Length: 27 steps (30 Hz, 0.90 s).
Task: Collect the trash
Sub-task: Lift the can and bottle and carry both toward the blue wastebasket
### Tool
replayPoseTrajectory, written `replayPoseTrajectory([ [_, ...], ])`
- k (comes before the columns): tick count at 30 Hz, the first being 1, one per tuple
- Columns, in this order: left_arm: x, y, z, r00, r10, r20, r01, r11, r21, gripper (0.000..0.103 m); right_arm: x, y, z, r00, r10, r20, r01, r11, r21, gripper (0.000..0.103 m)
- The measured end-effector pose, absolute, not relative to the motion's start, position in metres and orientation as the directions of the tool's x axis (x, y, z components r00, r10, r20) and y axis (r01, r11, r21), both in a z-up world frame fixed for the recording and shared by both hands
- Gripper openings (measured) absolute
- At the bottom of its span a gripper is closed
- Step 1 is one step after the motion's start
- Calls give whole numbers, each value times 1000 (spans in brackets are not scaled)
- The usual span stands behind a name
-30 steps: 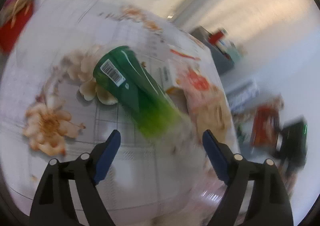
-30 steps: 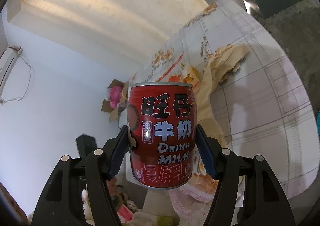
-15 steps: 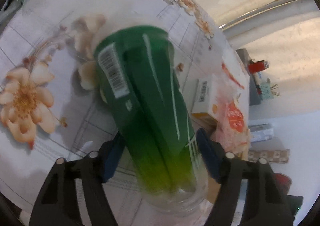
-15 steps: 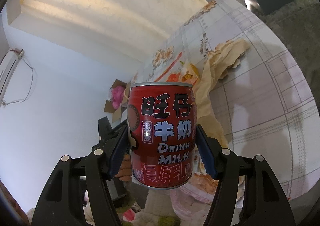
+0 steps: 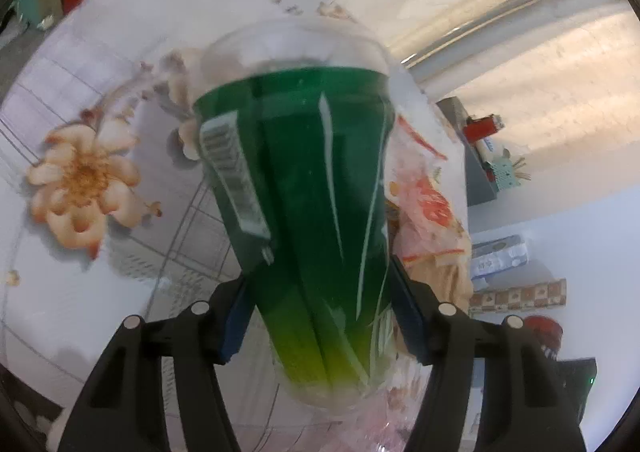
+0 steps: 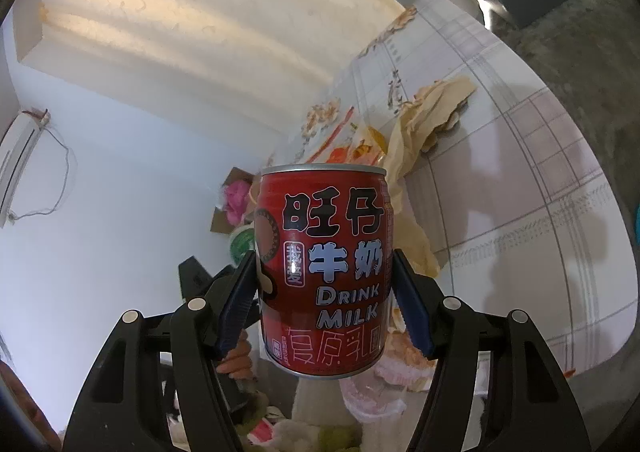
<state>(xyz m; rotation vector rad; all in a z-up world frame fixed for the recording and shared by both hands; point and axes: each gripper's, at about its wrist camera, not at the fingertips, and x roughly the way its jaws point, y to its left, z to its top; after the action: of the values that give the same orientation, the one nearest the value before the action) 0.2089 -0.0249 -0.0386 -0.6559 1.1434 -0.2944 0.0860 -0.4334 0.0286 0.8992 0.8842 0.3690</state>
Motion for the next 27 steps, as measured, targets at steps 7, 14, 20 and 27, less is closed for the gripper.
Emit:
replayPoseTrajectory([
  [7,180,-12,5,521,-482,-704,15,830,-557,56,67,-441,31,636,597,-489,86,575,814,62],
  [14,158,-25,71,612,-518,-598,210,835,-509,56,39,-465,38,696,556,-453,96,554,827,62],
  [20,155,-96,118,486,-694,-532,463,720,-517,56,4,-502,39,770,471,-431,145,529,836,62],
  [27,159,-249,111,113,-808,-579,645,503,-576,56,-60,-568,19,848,286,-447,278,479,832,62],
])
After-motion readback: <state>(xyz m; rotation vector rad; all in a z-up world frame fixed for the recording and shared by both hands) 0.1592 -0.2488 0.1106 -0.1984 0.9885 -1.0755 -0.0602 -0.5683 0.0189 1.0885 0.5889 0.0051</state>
